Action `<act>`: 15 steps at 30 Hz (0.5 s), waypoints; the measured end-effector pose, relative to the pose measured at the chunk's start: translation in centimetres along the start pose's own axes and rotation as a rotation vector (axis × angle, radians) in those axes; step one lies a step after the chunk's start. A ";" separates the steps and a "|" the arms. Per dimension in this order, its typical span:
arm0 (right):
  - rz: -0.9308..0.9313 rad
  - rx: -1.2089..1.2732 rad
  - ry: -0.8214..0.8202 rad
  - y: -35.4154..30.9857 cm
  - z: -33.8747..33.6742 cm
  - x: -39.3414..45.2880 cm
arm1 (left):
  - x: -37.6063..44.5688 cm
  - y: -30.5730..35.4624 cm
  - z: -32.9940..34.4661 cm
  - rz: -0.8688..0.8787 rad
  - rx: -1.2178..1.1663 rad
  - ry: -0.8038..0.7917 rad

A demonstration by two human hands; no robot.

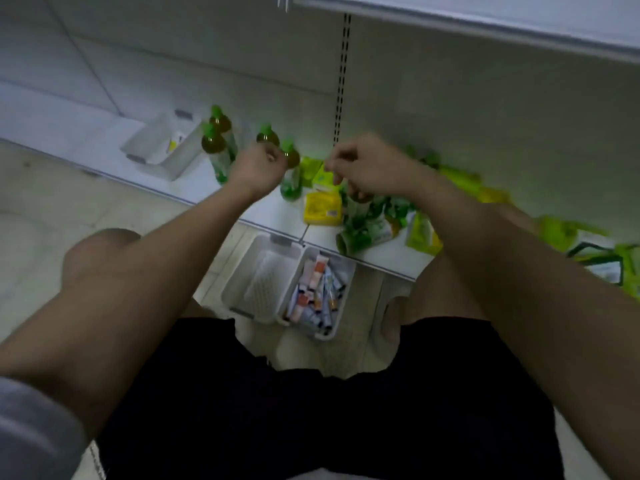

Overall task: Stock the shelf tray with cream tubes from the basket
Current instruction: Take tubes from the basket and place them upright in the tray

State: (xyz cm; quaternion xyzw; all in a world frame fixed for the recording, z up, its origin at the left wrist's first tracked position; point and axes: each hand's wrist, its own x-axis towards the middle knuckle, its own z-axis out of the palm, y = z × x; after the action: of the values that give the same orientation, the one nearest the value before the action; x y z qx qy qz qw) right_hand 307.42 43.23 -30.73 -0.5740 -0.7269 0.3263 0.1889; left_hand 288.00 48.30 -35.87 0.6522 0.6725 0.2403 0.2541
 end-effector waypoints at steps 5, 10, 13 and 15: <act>0.241 0.049 -0.218 7.5 9.7 2.9 | 0.1 -6.2 8.0 -0.218 0.059 -0.219; 0.442 0.054 -0.370 14.0 16.7 4.5 | -0.5 -12.3 15.7 -0.411 0.151 -0.334; 0.495 0.035 -0.365 17.6 19.9 5.7 | -1.8 -15.2 20.1 -0.487 0.173 -0.464; 0.500 -0.018 -0.297 20.1 22.2 6.2 | -3.0 -17.0 23.0 -0.534 0.095 -0.510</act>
State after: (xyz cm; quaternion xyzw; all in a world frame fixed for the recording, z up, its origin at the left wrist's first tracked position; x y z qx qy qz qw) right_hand 305.68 46.04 -61.13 -0.6831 -0.5853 0.4367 -0.0108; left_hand 290.27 44.57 -64.28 0.5038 0.7444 -0.0361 0.4367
